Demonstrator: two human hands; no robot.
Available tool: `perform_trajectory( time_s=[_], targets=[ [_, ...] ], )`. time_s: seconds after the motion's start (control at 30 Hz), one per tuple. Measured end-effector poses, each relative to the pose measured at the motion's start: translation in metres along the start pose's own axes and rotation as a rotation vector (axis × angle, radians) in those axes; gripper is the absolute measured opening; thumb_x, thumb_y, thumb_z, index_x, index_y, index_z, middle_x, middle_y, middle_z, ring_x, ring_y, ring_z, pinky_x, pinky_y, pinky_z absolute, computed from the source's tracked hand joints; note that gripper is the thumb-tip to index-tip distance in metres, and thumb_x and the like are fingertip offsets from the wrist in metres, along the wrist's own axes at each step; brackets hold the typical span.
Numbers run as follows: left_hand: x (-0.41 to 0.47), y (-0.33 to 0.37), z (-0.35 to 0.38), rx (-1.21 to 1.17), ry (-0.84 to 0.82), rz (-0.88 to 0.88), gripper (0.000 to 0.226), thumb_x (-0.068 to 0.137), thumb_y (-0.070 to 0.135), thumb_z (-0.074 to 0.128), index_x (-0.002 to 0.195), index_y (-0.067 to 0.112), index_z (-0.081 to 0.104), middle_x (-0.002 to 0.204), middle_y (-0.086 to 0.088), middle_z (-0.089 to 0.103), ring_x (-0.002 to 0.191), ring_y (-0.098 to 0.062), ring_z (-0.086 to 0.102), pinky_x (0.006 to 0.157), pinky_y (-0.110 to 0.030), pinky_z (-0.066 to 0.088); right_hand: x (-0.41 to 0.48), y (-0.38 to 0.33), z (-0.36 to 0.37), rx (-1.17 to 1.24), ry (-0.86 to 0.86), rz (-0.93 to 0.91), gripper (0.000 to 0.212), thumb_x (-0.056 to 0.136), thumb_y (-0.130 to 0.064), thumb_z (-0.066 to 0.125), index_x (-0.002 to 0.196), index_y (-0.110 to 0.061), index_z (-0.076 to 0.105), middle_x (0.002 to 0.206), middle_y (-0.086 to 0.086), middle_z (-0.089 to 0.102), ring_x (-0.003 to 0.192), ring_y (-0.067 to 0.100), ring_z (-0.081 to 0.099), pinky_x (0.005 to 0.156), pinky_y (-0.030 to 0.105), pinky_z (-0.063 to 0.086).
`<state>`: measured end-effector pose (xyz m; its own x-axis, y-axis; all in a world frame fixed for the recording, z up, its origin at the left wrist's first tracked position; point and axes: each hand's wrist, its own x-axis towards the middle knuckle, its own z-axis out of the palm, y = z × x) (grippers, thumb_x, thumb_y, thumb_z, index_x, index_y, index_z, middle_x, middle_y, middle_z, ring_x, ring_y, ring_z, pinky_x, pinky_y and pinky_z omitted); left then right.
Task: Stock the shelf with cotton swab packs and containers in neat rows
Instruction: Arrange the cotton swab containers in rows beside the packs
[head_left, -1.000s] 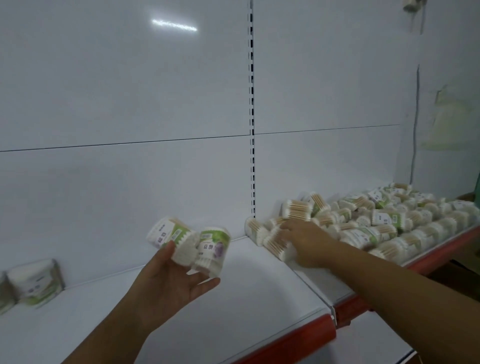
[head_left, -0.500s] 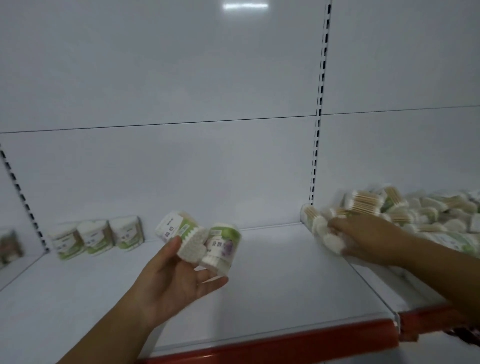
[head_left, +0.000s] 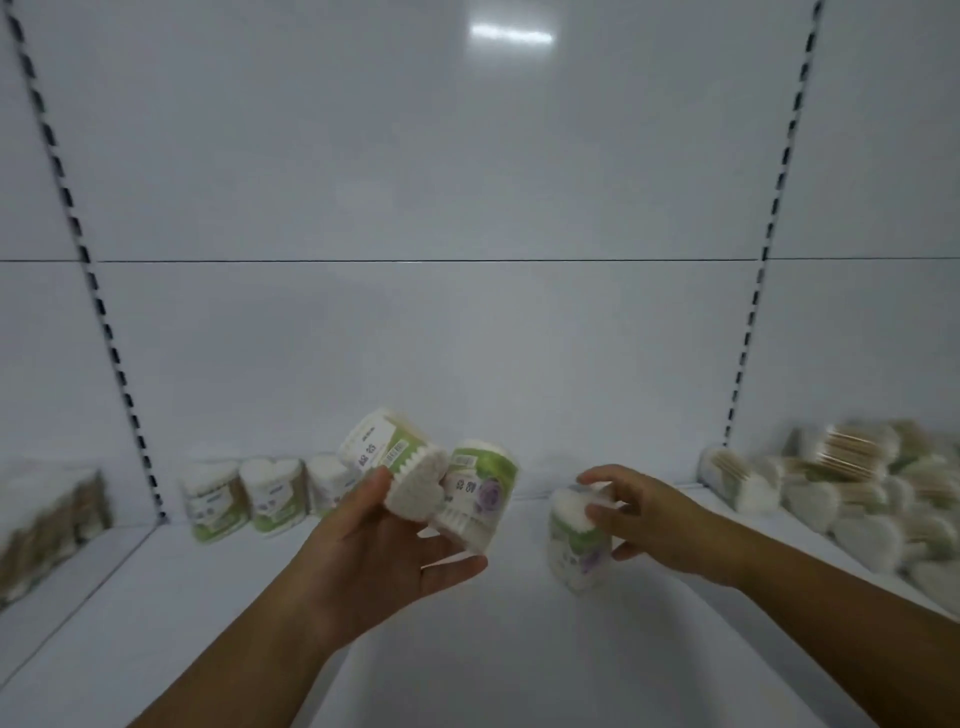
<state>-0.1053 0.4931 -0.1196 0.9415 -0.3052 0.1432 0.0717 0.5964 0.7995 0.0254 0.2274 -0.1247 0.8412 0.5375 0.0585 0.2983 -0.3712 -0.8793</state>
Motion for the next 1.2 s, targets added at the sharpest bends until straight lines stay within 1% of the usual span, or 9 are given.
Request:
perform_trajectory(
  time_s=[0.13, 0.2, 0.33, 0.4, 0.53, 0.67, 0.9, 1.03, 1.2],
  targets=[
    [-0.026, 0.034, -0.043, 0.014, 0.097, 0.047, 0.077, 0.041, 0.037, 0.096, 0.110, 0.014, 0.072, 0.119, -0.016, 0.066, 0.108, -0.040, 0.062, 0.087, -0.056, 0.050, 0.048, -0.016, 0.064, -0.042, 0.082, -0.095, 0.011, 0.092, -0.021, 0.060, 0.098, -0.025, 0.052, 0.102, 0.008, 0.062, 0.084, 0.015, 0.060, 0.075, 0.032, 0.054],
    [-0.040, 0.054, -0.062, -0.001, 0.052, 0.114, 0.065, 0.054, 0.039, 0.091, 0.110, 0.013, 0.072, 0.121, -0.015, 0.065, 0.114, -0.039, 0.060, 0.092, -0.058, 0.046, 0.064, -0.024, 0.086, -0.177, 0.112, -0.195, 0.010, 0.093, -0.032, 0.055, 0.103, -0.037, 0.053, 0.099, -0.005, 0.064, 0.083, 0.002, 0.061, 0.074, 0.017, 0.049],
    [-0.057, 0.081, -0.096, -0.148, 0.029, 0.187, 0.049, 0.096, 0.033, 0.051, 0.134, 0.003, 0.049, 0.145, -0.024, 0.041, 0.139, -0.045, 0.025, 0.115, -0.061, 0.000, 0.086, -0.035, 0.110, -0.407, 0.200, -0.237, 0.030, 0.084, -0.057, 0.059, 0.103, -0.034, 0.055, 0.093, -0.013, 0.063, 0.083, 0.003, 0.057, 0.069, 0.018, 0.039],
    [-0.062, 0.082, -0.107, -0.272, 0.078, 0.110, 0.047, 0.095, 0.031, 0.052, 0.133, 0.003, 0.050, 0.147, -0.025, 0.037, 0.141, -0.045, 0.021, 0.115, -0.061, -0.001, 0.094, -0.040, 0.115, -0.495, 0.284, -0.219, 0.039, 0.074, -0.050, 0.073, 0.096, -0.024, 0.056, 0.089, -0.010, 0.059, 0.080, 0.006, 0.053, 0.065, 0.019, 0.036],
    [-0.060, 0.073, -0.121, -0.349, 0.030, 0.155, 0.052, 0.094, 0.037, 0.052, 0.131, 0.001, 0.052, 0.148, -0.022, 0.038, 0.143, -0.043, 0.019, 0.116, -0.057, -0.005, 0.106, -0.047, 0.113, -0.082, 0.216, -0.064, 0.037, 0.075, -0.019, 0.079, 0.102, -0.024, 0.054, 0.095, 0.001, 0.062, 0.078, 0.010, 0.058, 0.064, 0.011, 0.046],
    [-0.065, 0.079, -0.125, -0.354, 0.111, 0.236, 0.057, 0.096, 0.042, 0.043, 0.134, -0.001, 0.048, 0.149, -0.020, 0.037, 0.145, -0.037, 0.015, 0.113, -0.051, -0.019, 0.098, -0.036, 0.114, 0.290, 0.041, 0.029, 0.056, 0.075, 0.004, 0.073, 0.120, -0.024, 0.056, 0.106, 0.010, 0.066, 0.098, 0.028, 0.065, 0.083, 0.035, 0.055],
    [-0.067, 0.089, -0.128, -0.376, 0.084, 0.329, 0.057, 0.095, 0.041, 0.047, 0.129, -0.004, 0.050, 0.151, -0.028, 0.028, 0.139, -0.040, -0.015, 0.116, -0.053, -0.012, 0.098, -0.016, 0.110, -0.141, 0.127, -0.084, 0.034, 0.059, -0.027, 0.090, 0.083, -0.019, 0.068, 0.078, -0.001, 0.072, 0.068, 0.009, 0.065, 0.061, 0.021, 0.048],
    [-0.072, 0.092, -0.121, -0.350, 0.054, 0.360, 0.059, 0.094, 0.043, 0.044, 0.131, -0.003, 0.047, 0.152, -0.028, 0.024, 0.139, -0.043, -0.018, 0.111, -0.048, -0.025, 0.103, -0.018, 0.124, 0.065, 0.109, -0.088, 0.038, 0.057, -0.027, 0.089, 0.086, -0.018, 0.065, 0.079, -0.007, 0.073, 0.068, 0.004, 0.067, 0.060, 0.015, 0.050],
    [-0.072, 0.092, -0.124, -0.326, 0.025, 0.376, 0.058, 0.094, 0.041, 0.044, 0.132, -0.003, 0.046, 0.152, -0.026, 0.027, 0.141, -0.040, -0.017, 0.110, -0.049, -0.027, 0.106, -0.014, 0.139, -0.413, 0.204, -0.240, 0.036, 0.066, -0.056, 0.077, 0.090, -0.033, 0.064, 0.083, -0.017, 0.063, 0.075, -0.004, 0.056, 0.064, 0.009, 0.041]
  ],
)
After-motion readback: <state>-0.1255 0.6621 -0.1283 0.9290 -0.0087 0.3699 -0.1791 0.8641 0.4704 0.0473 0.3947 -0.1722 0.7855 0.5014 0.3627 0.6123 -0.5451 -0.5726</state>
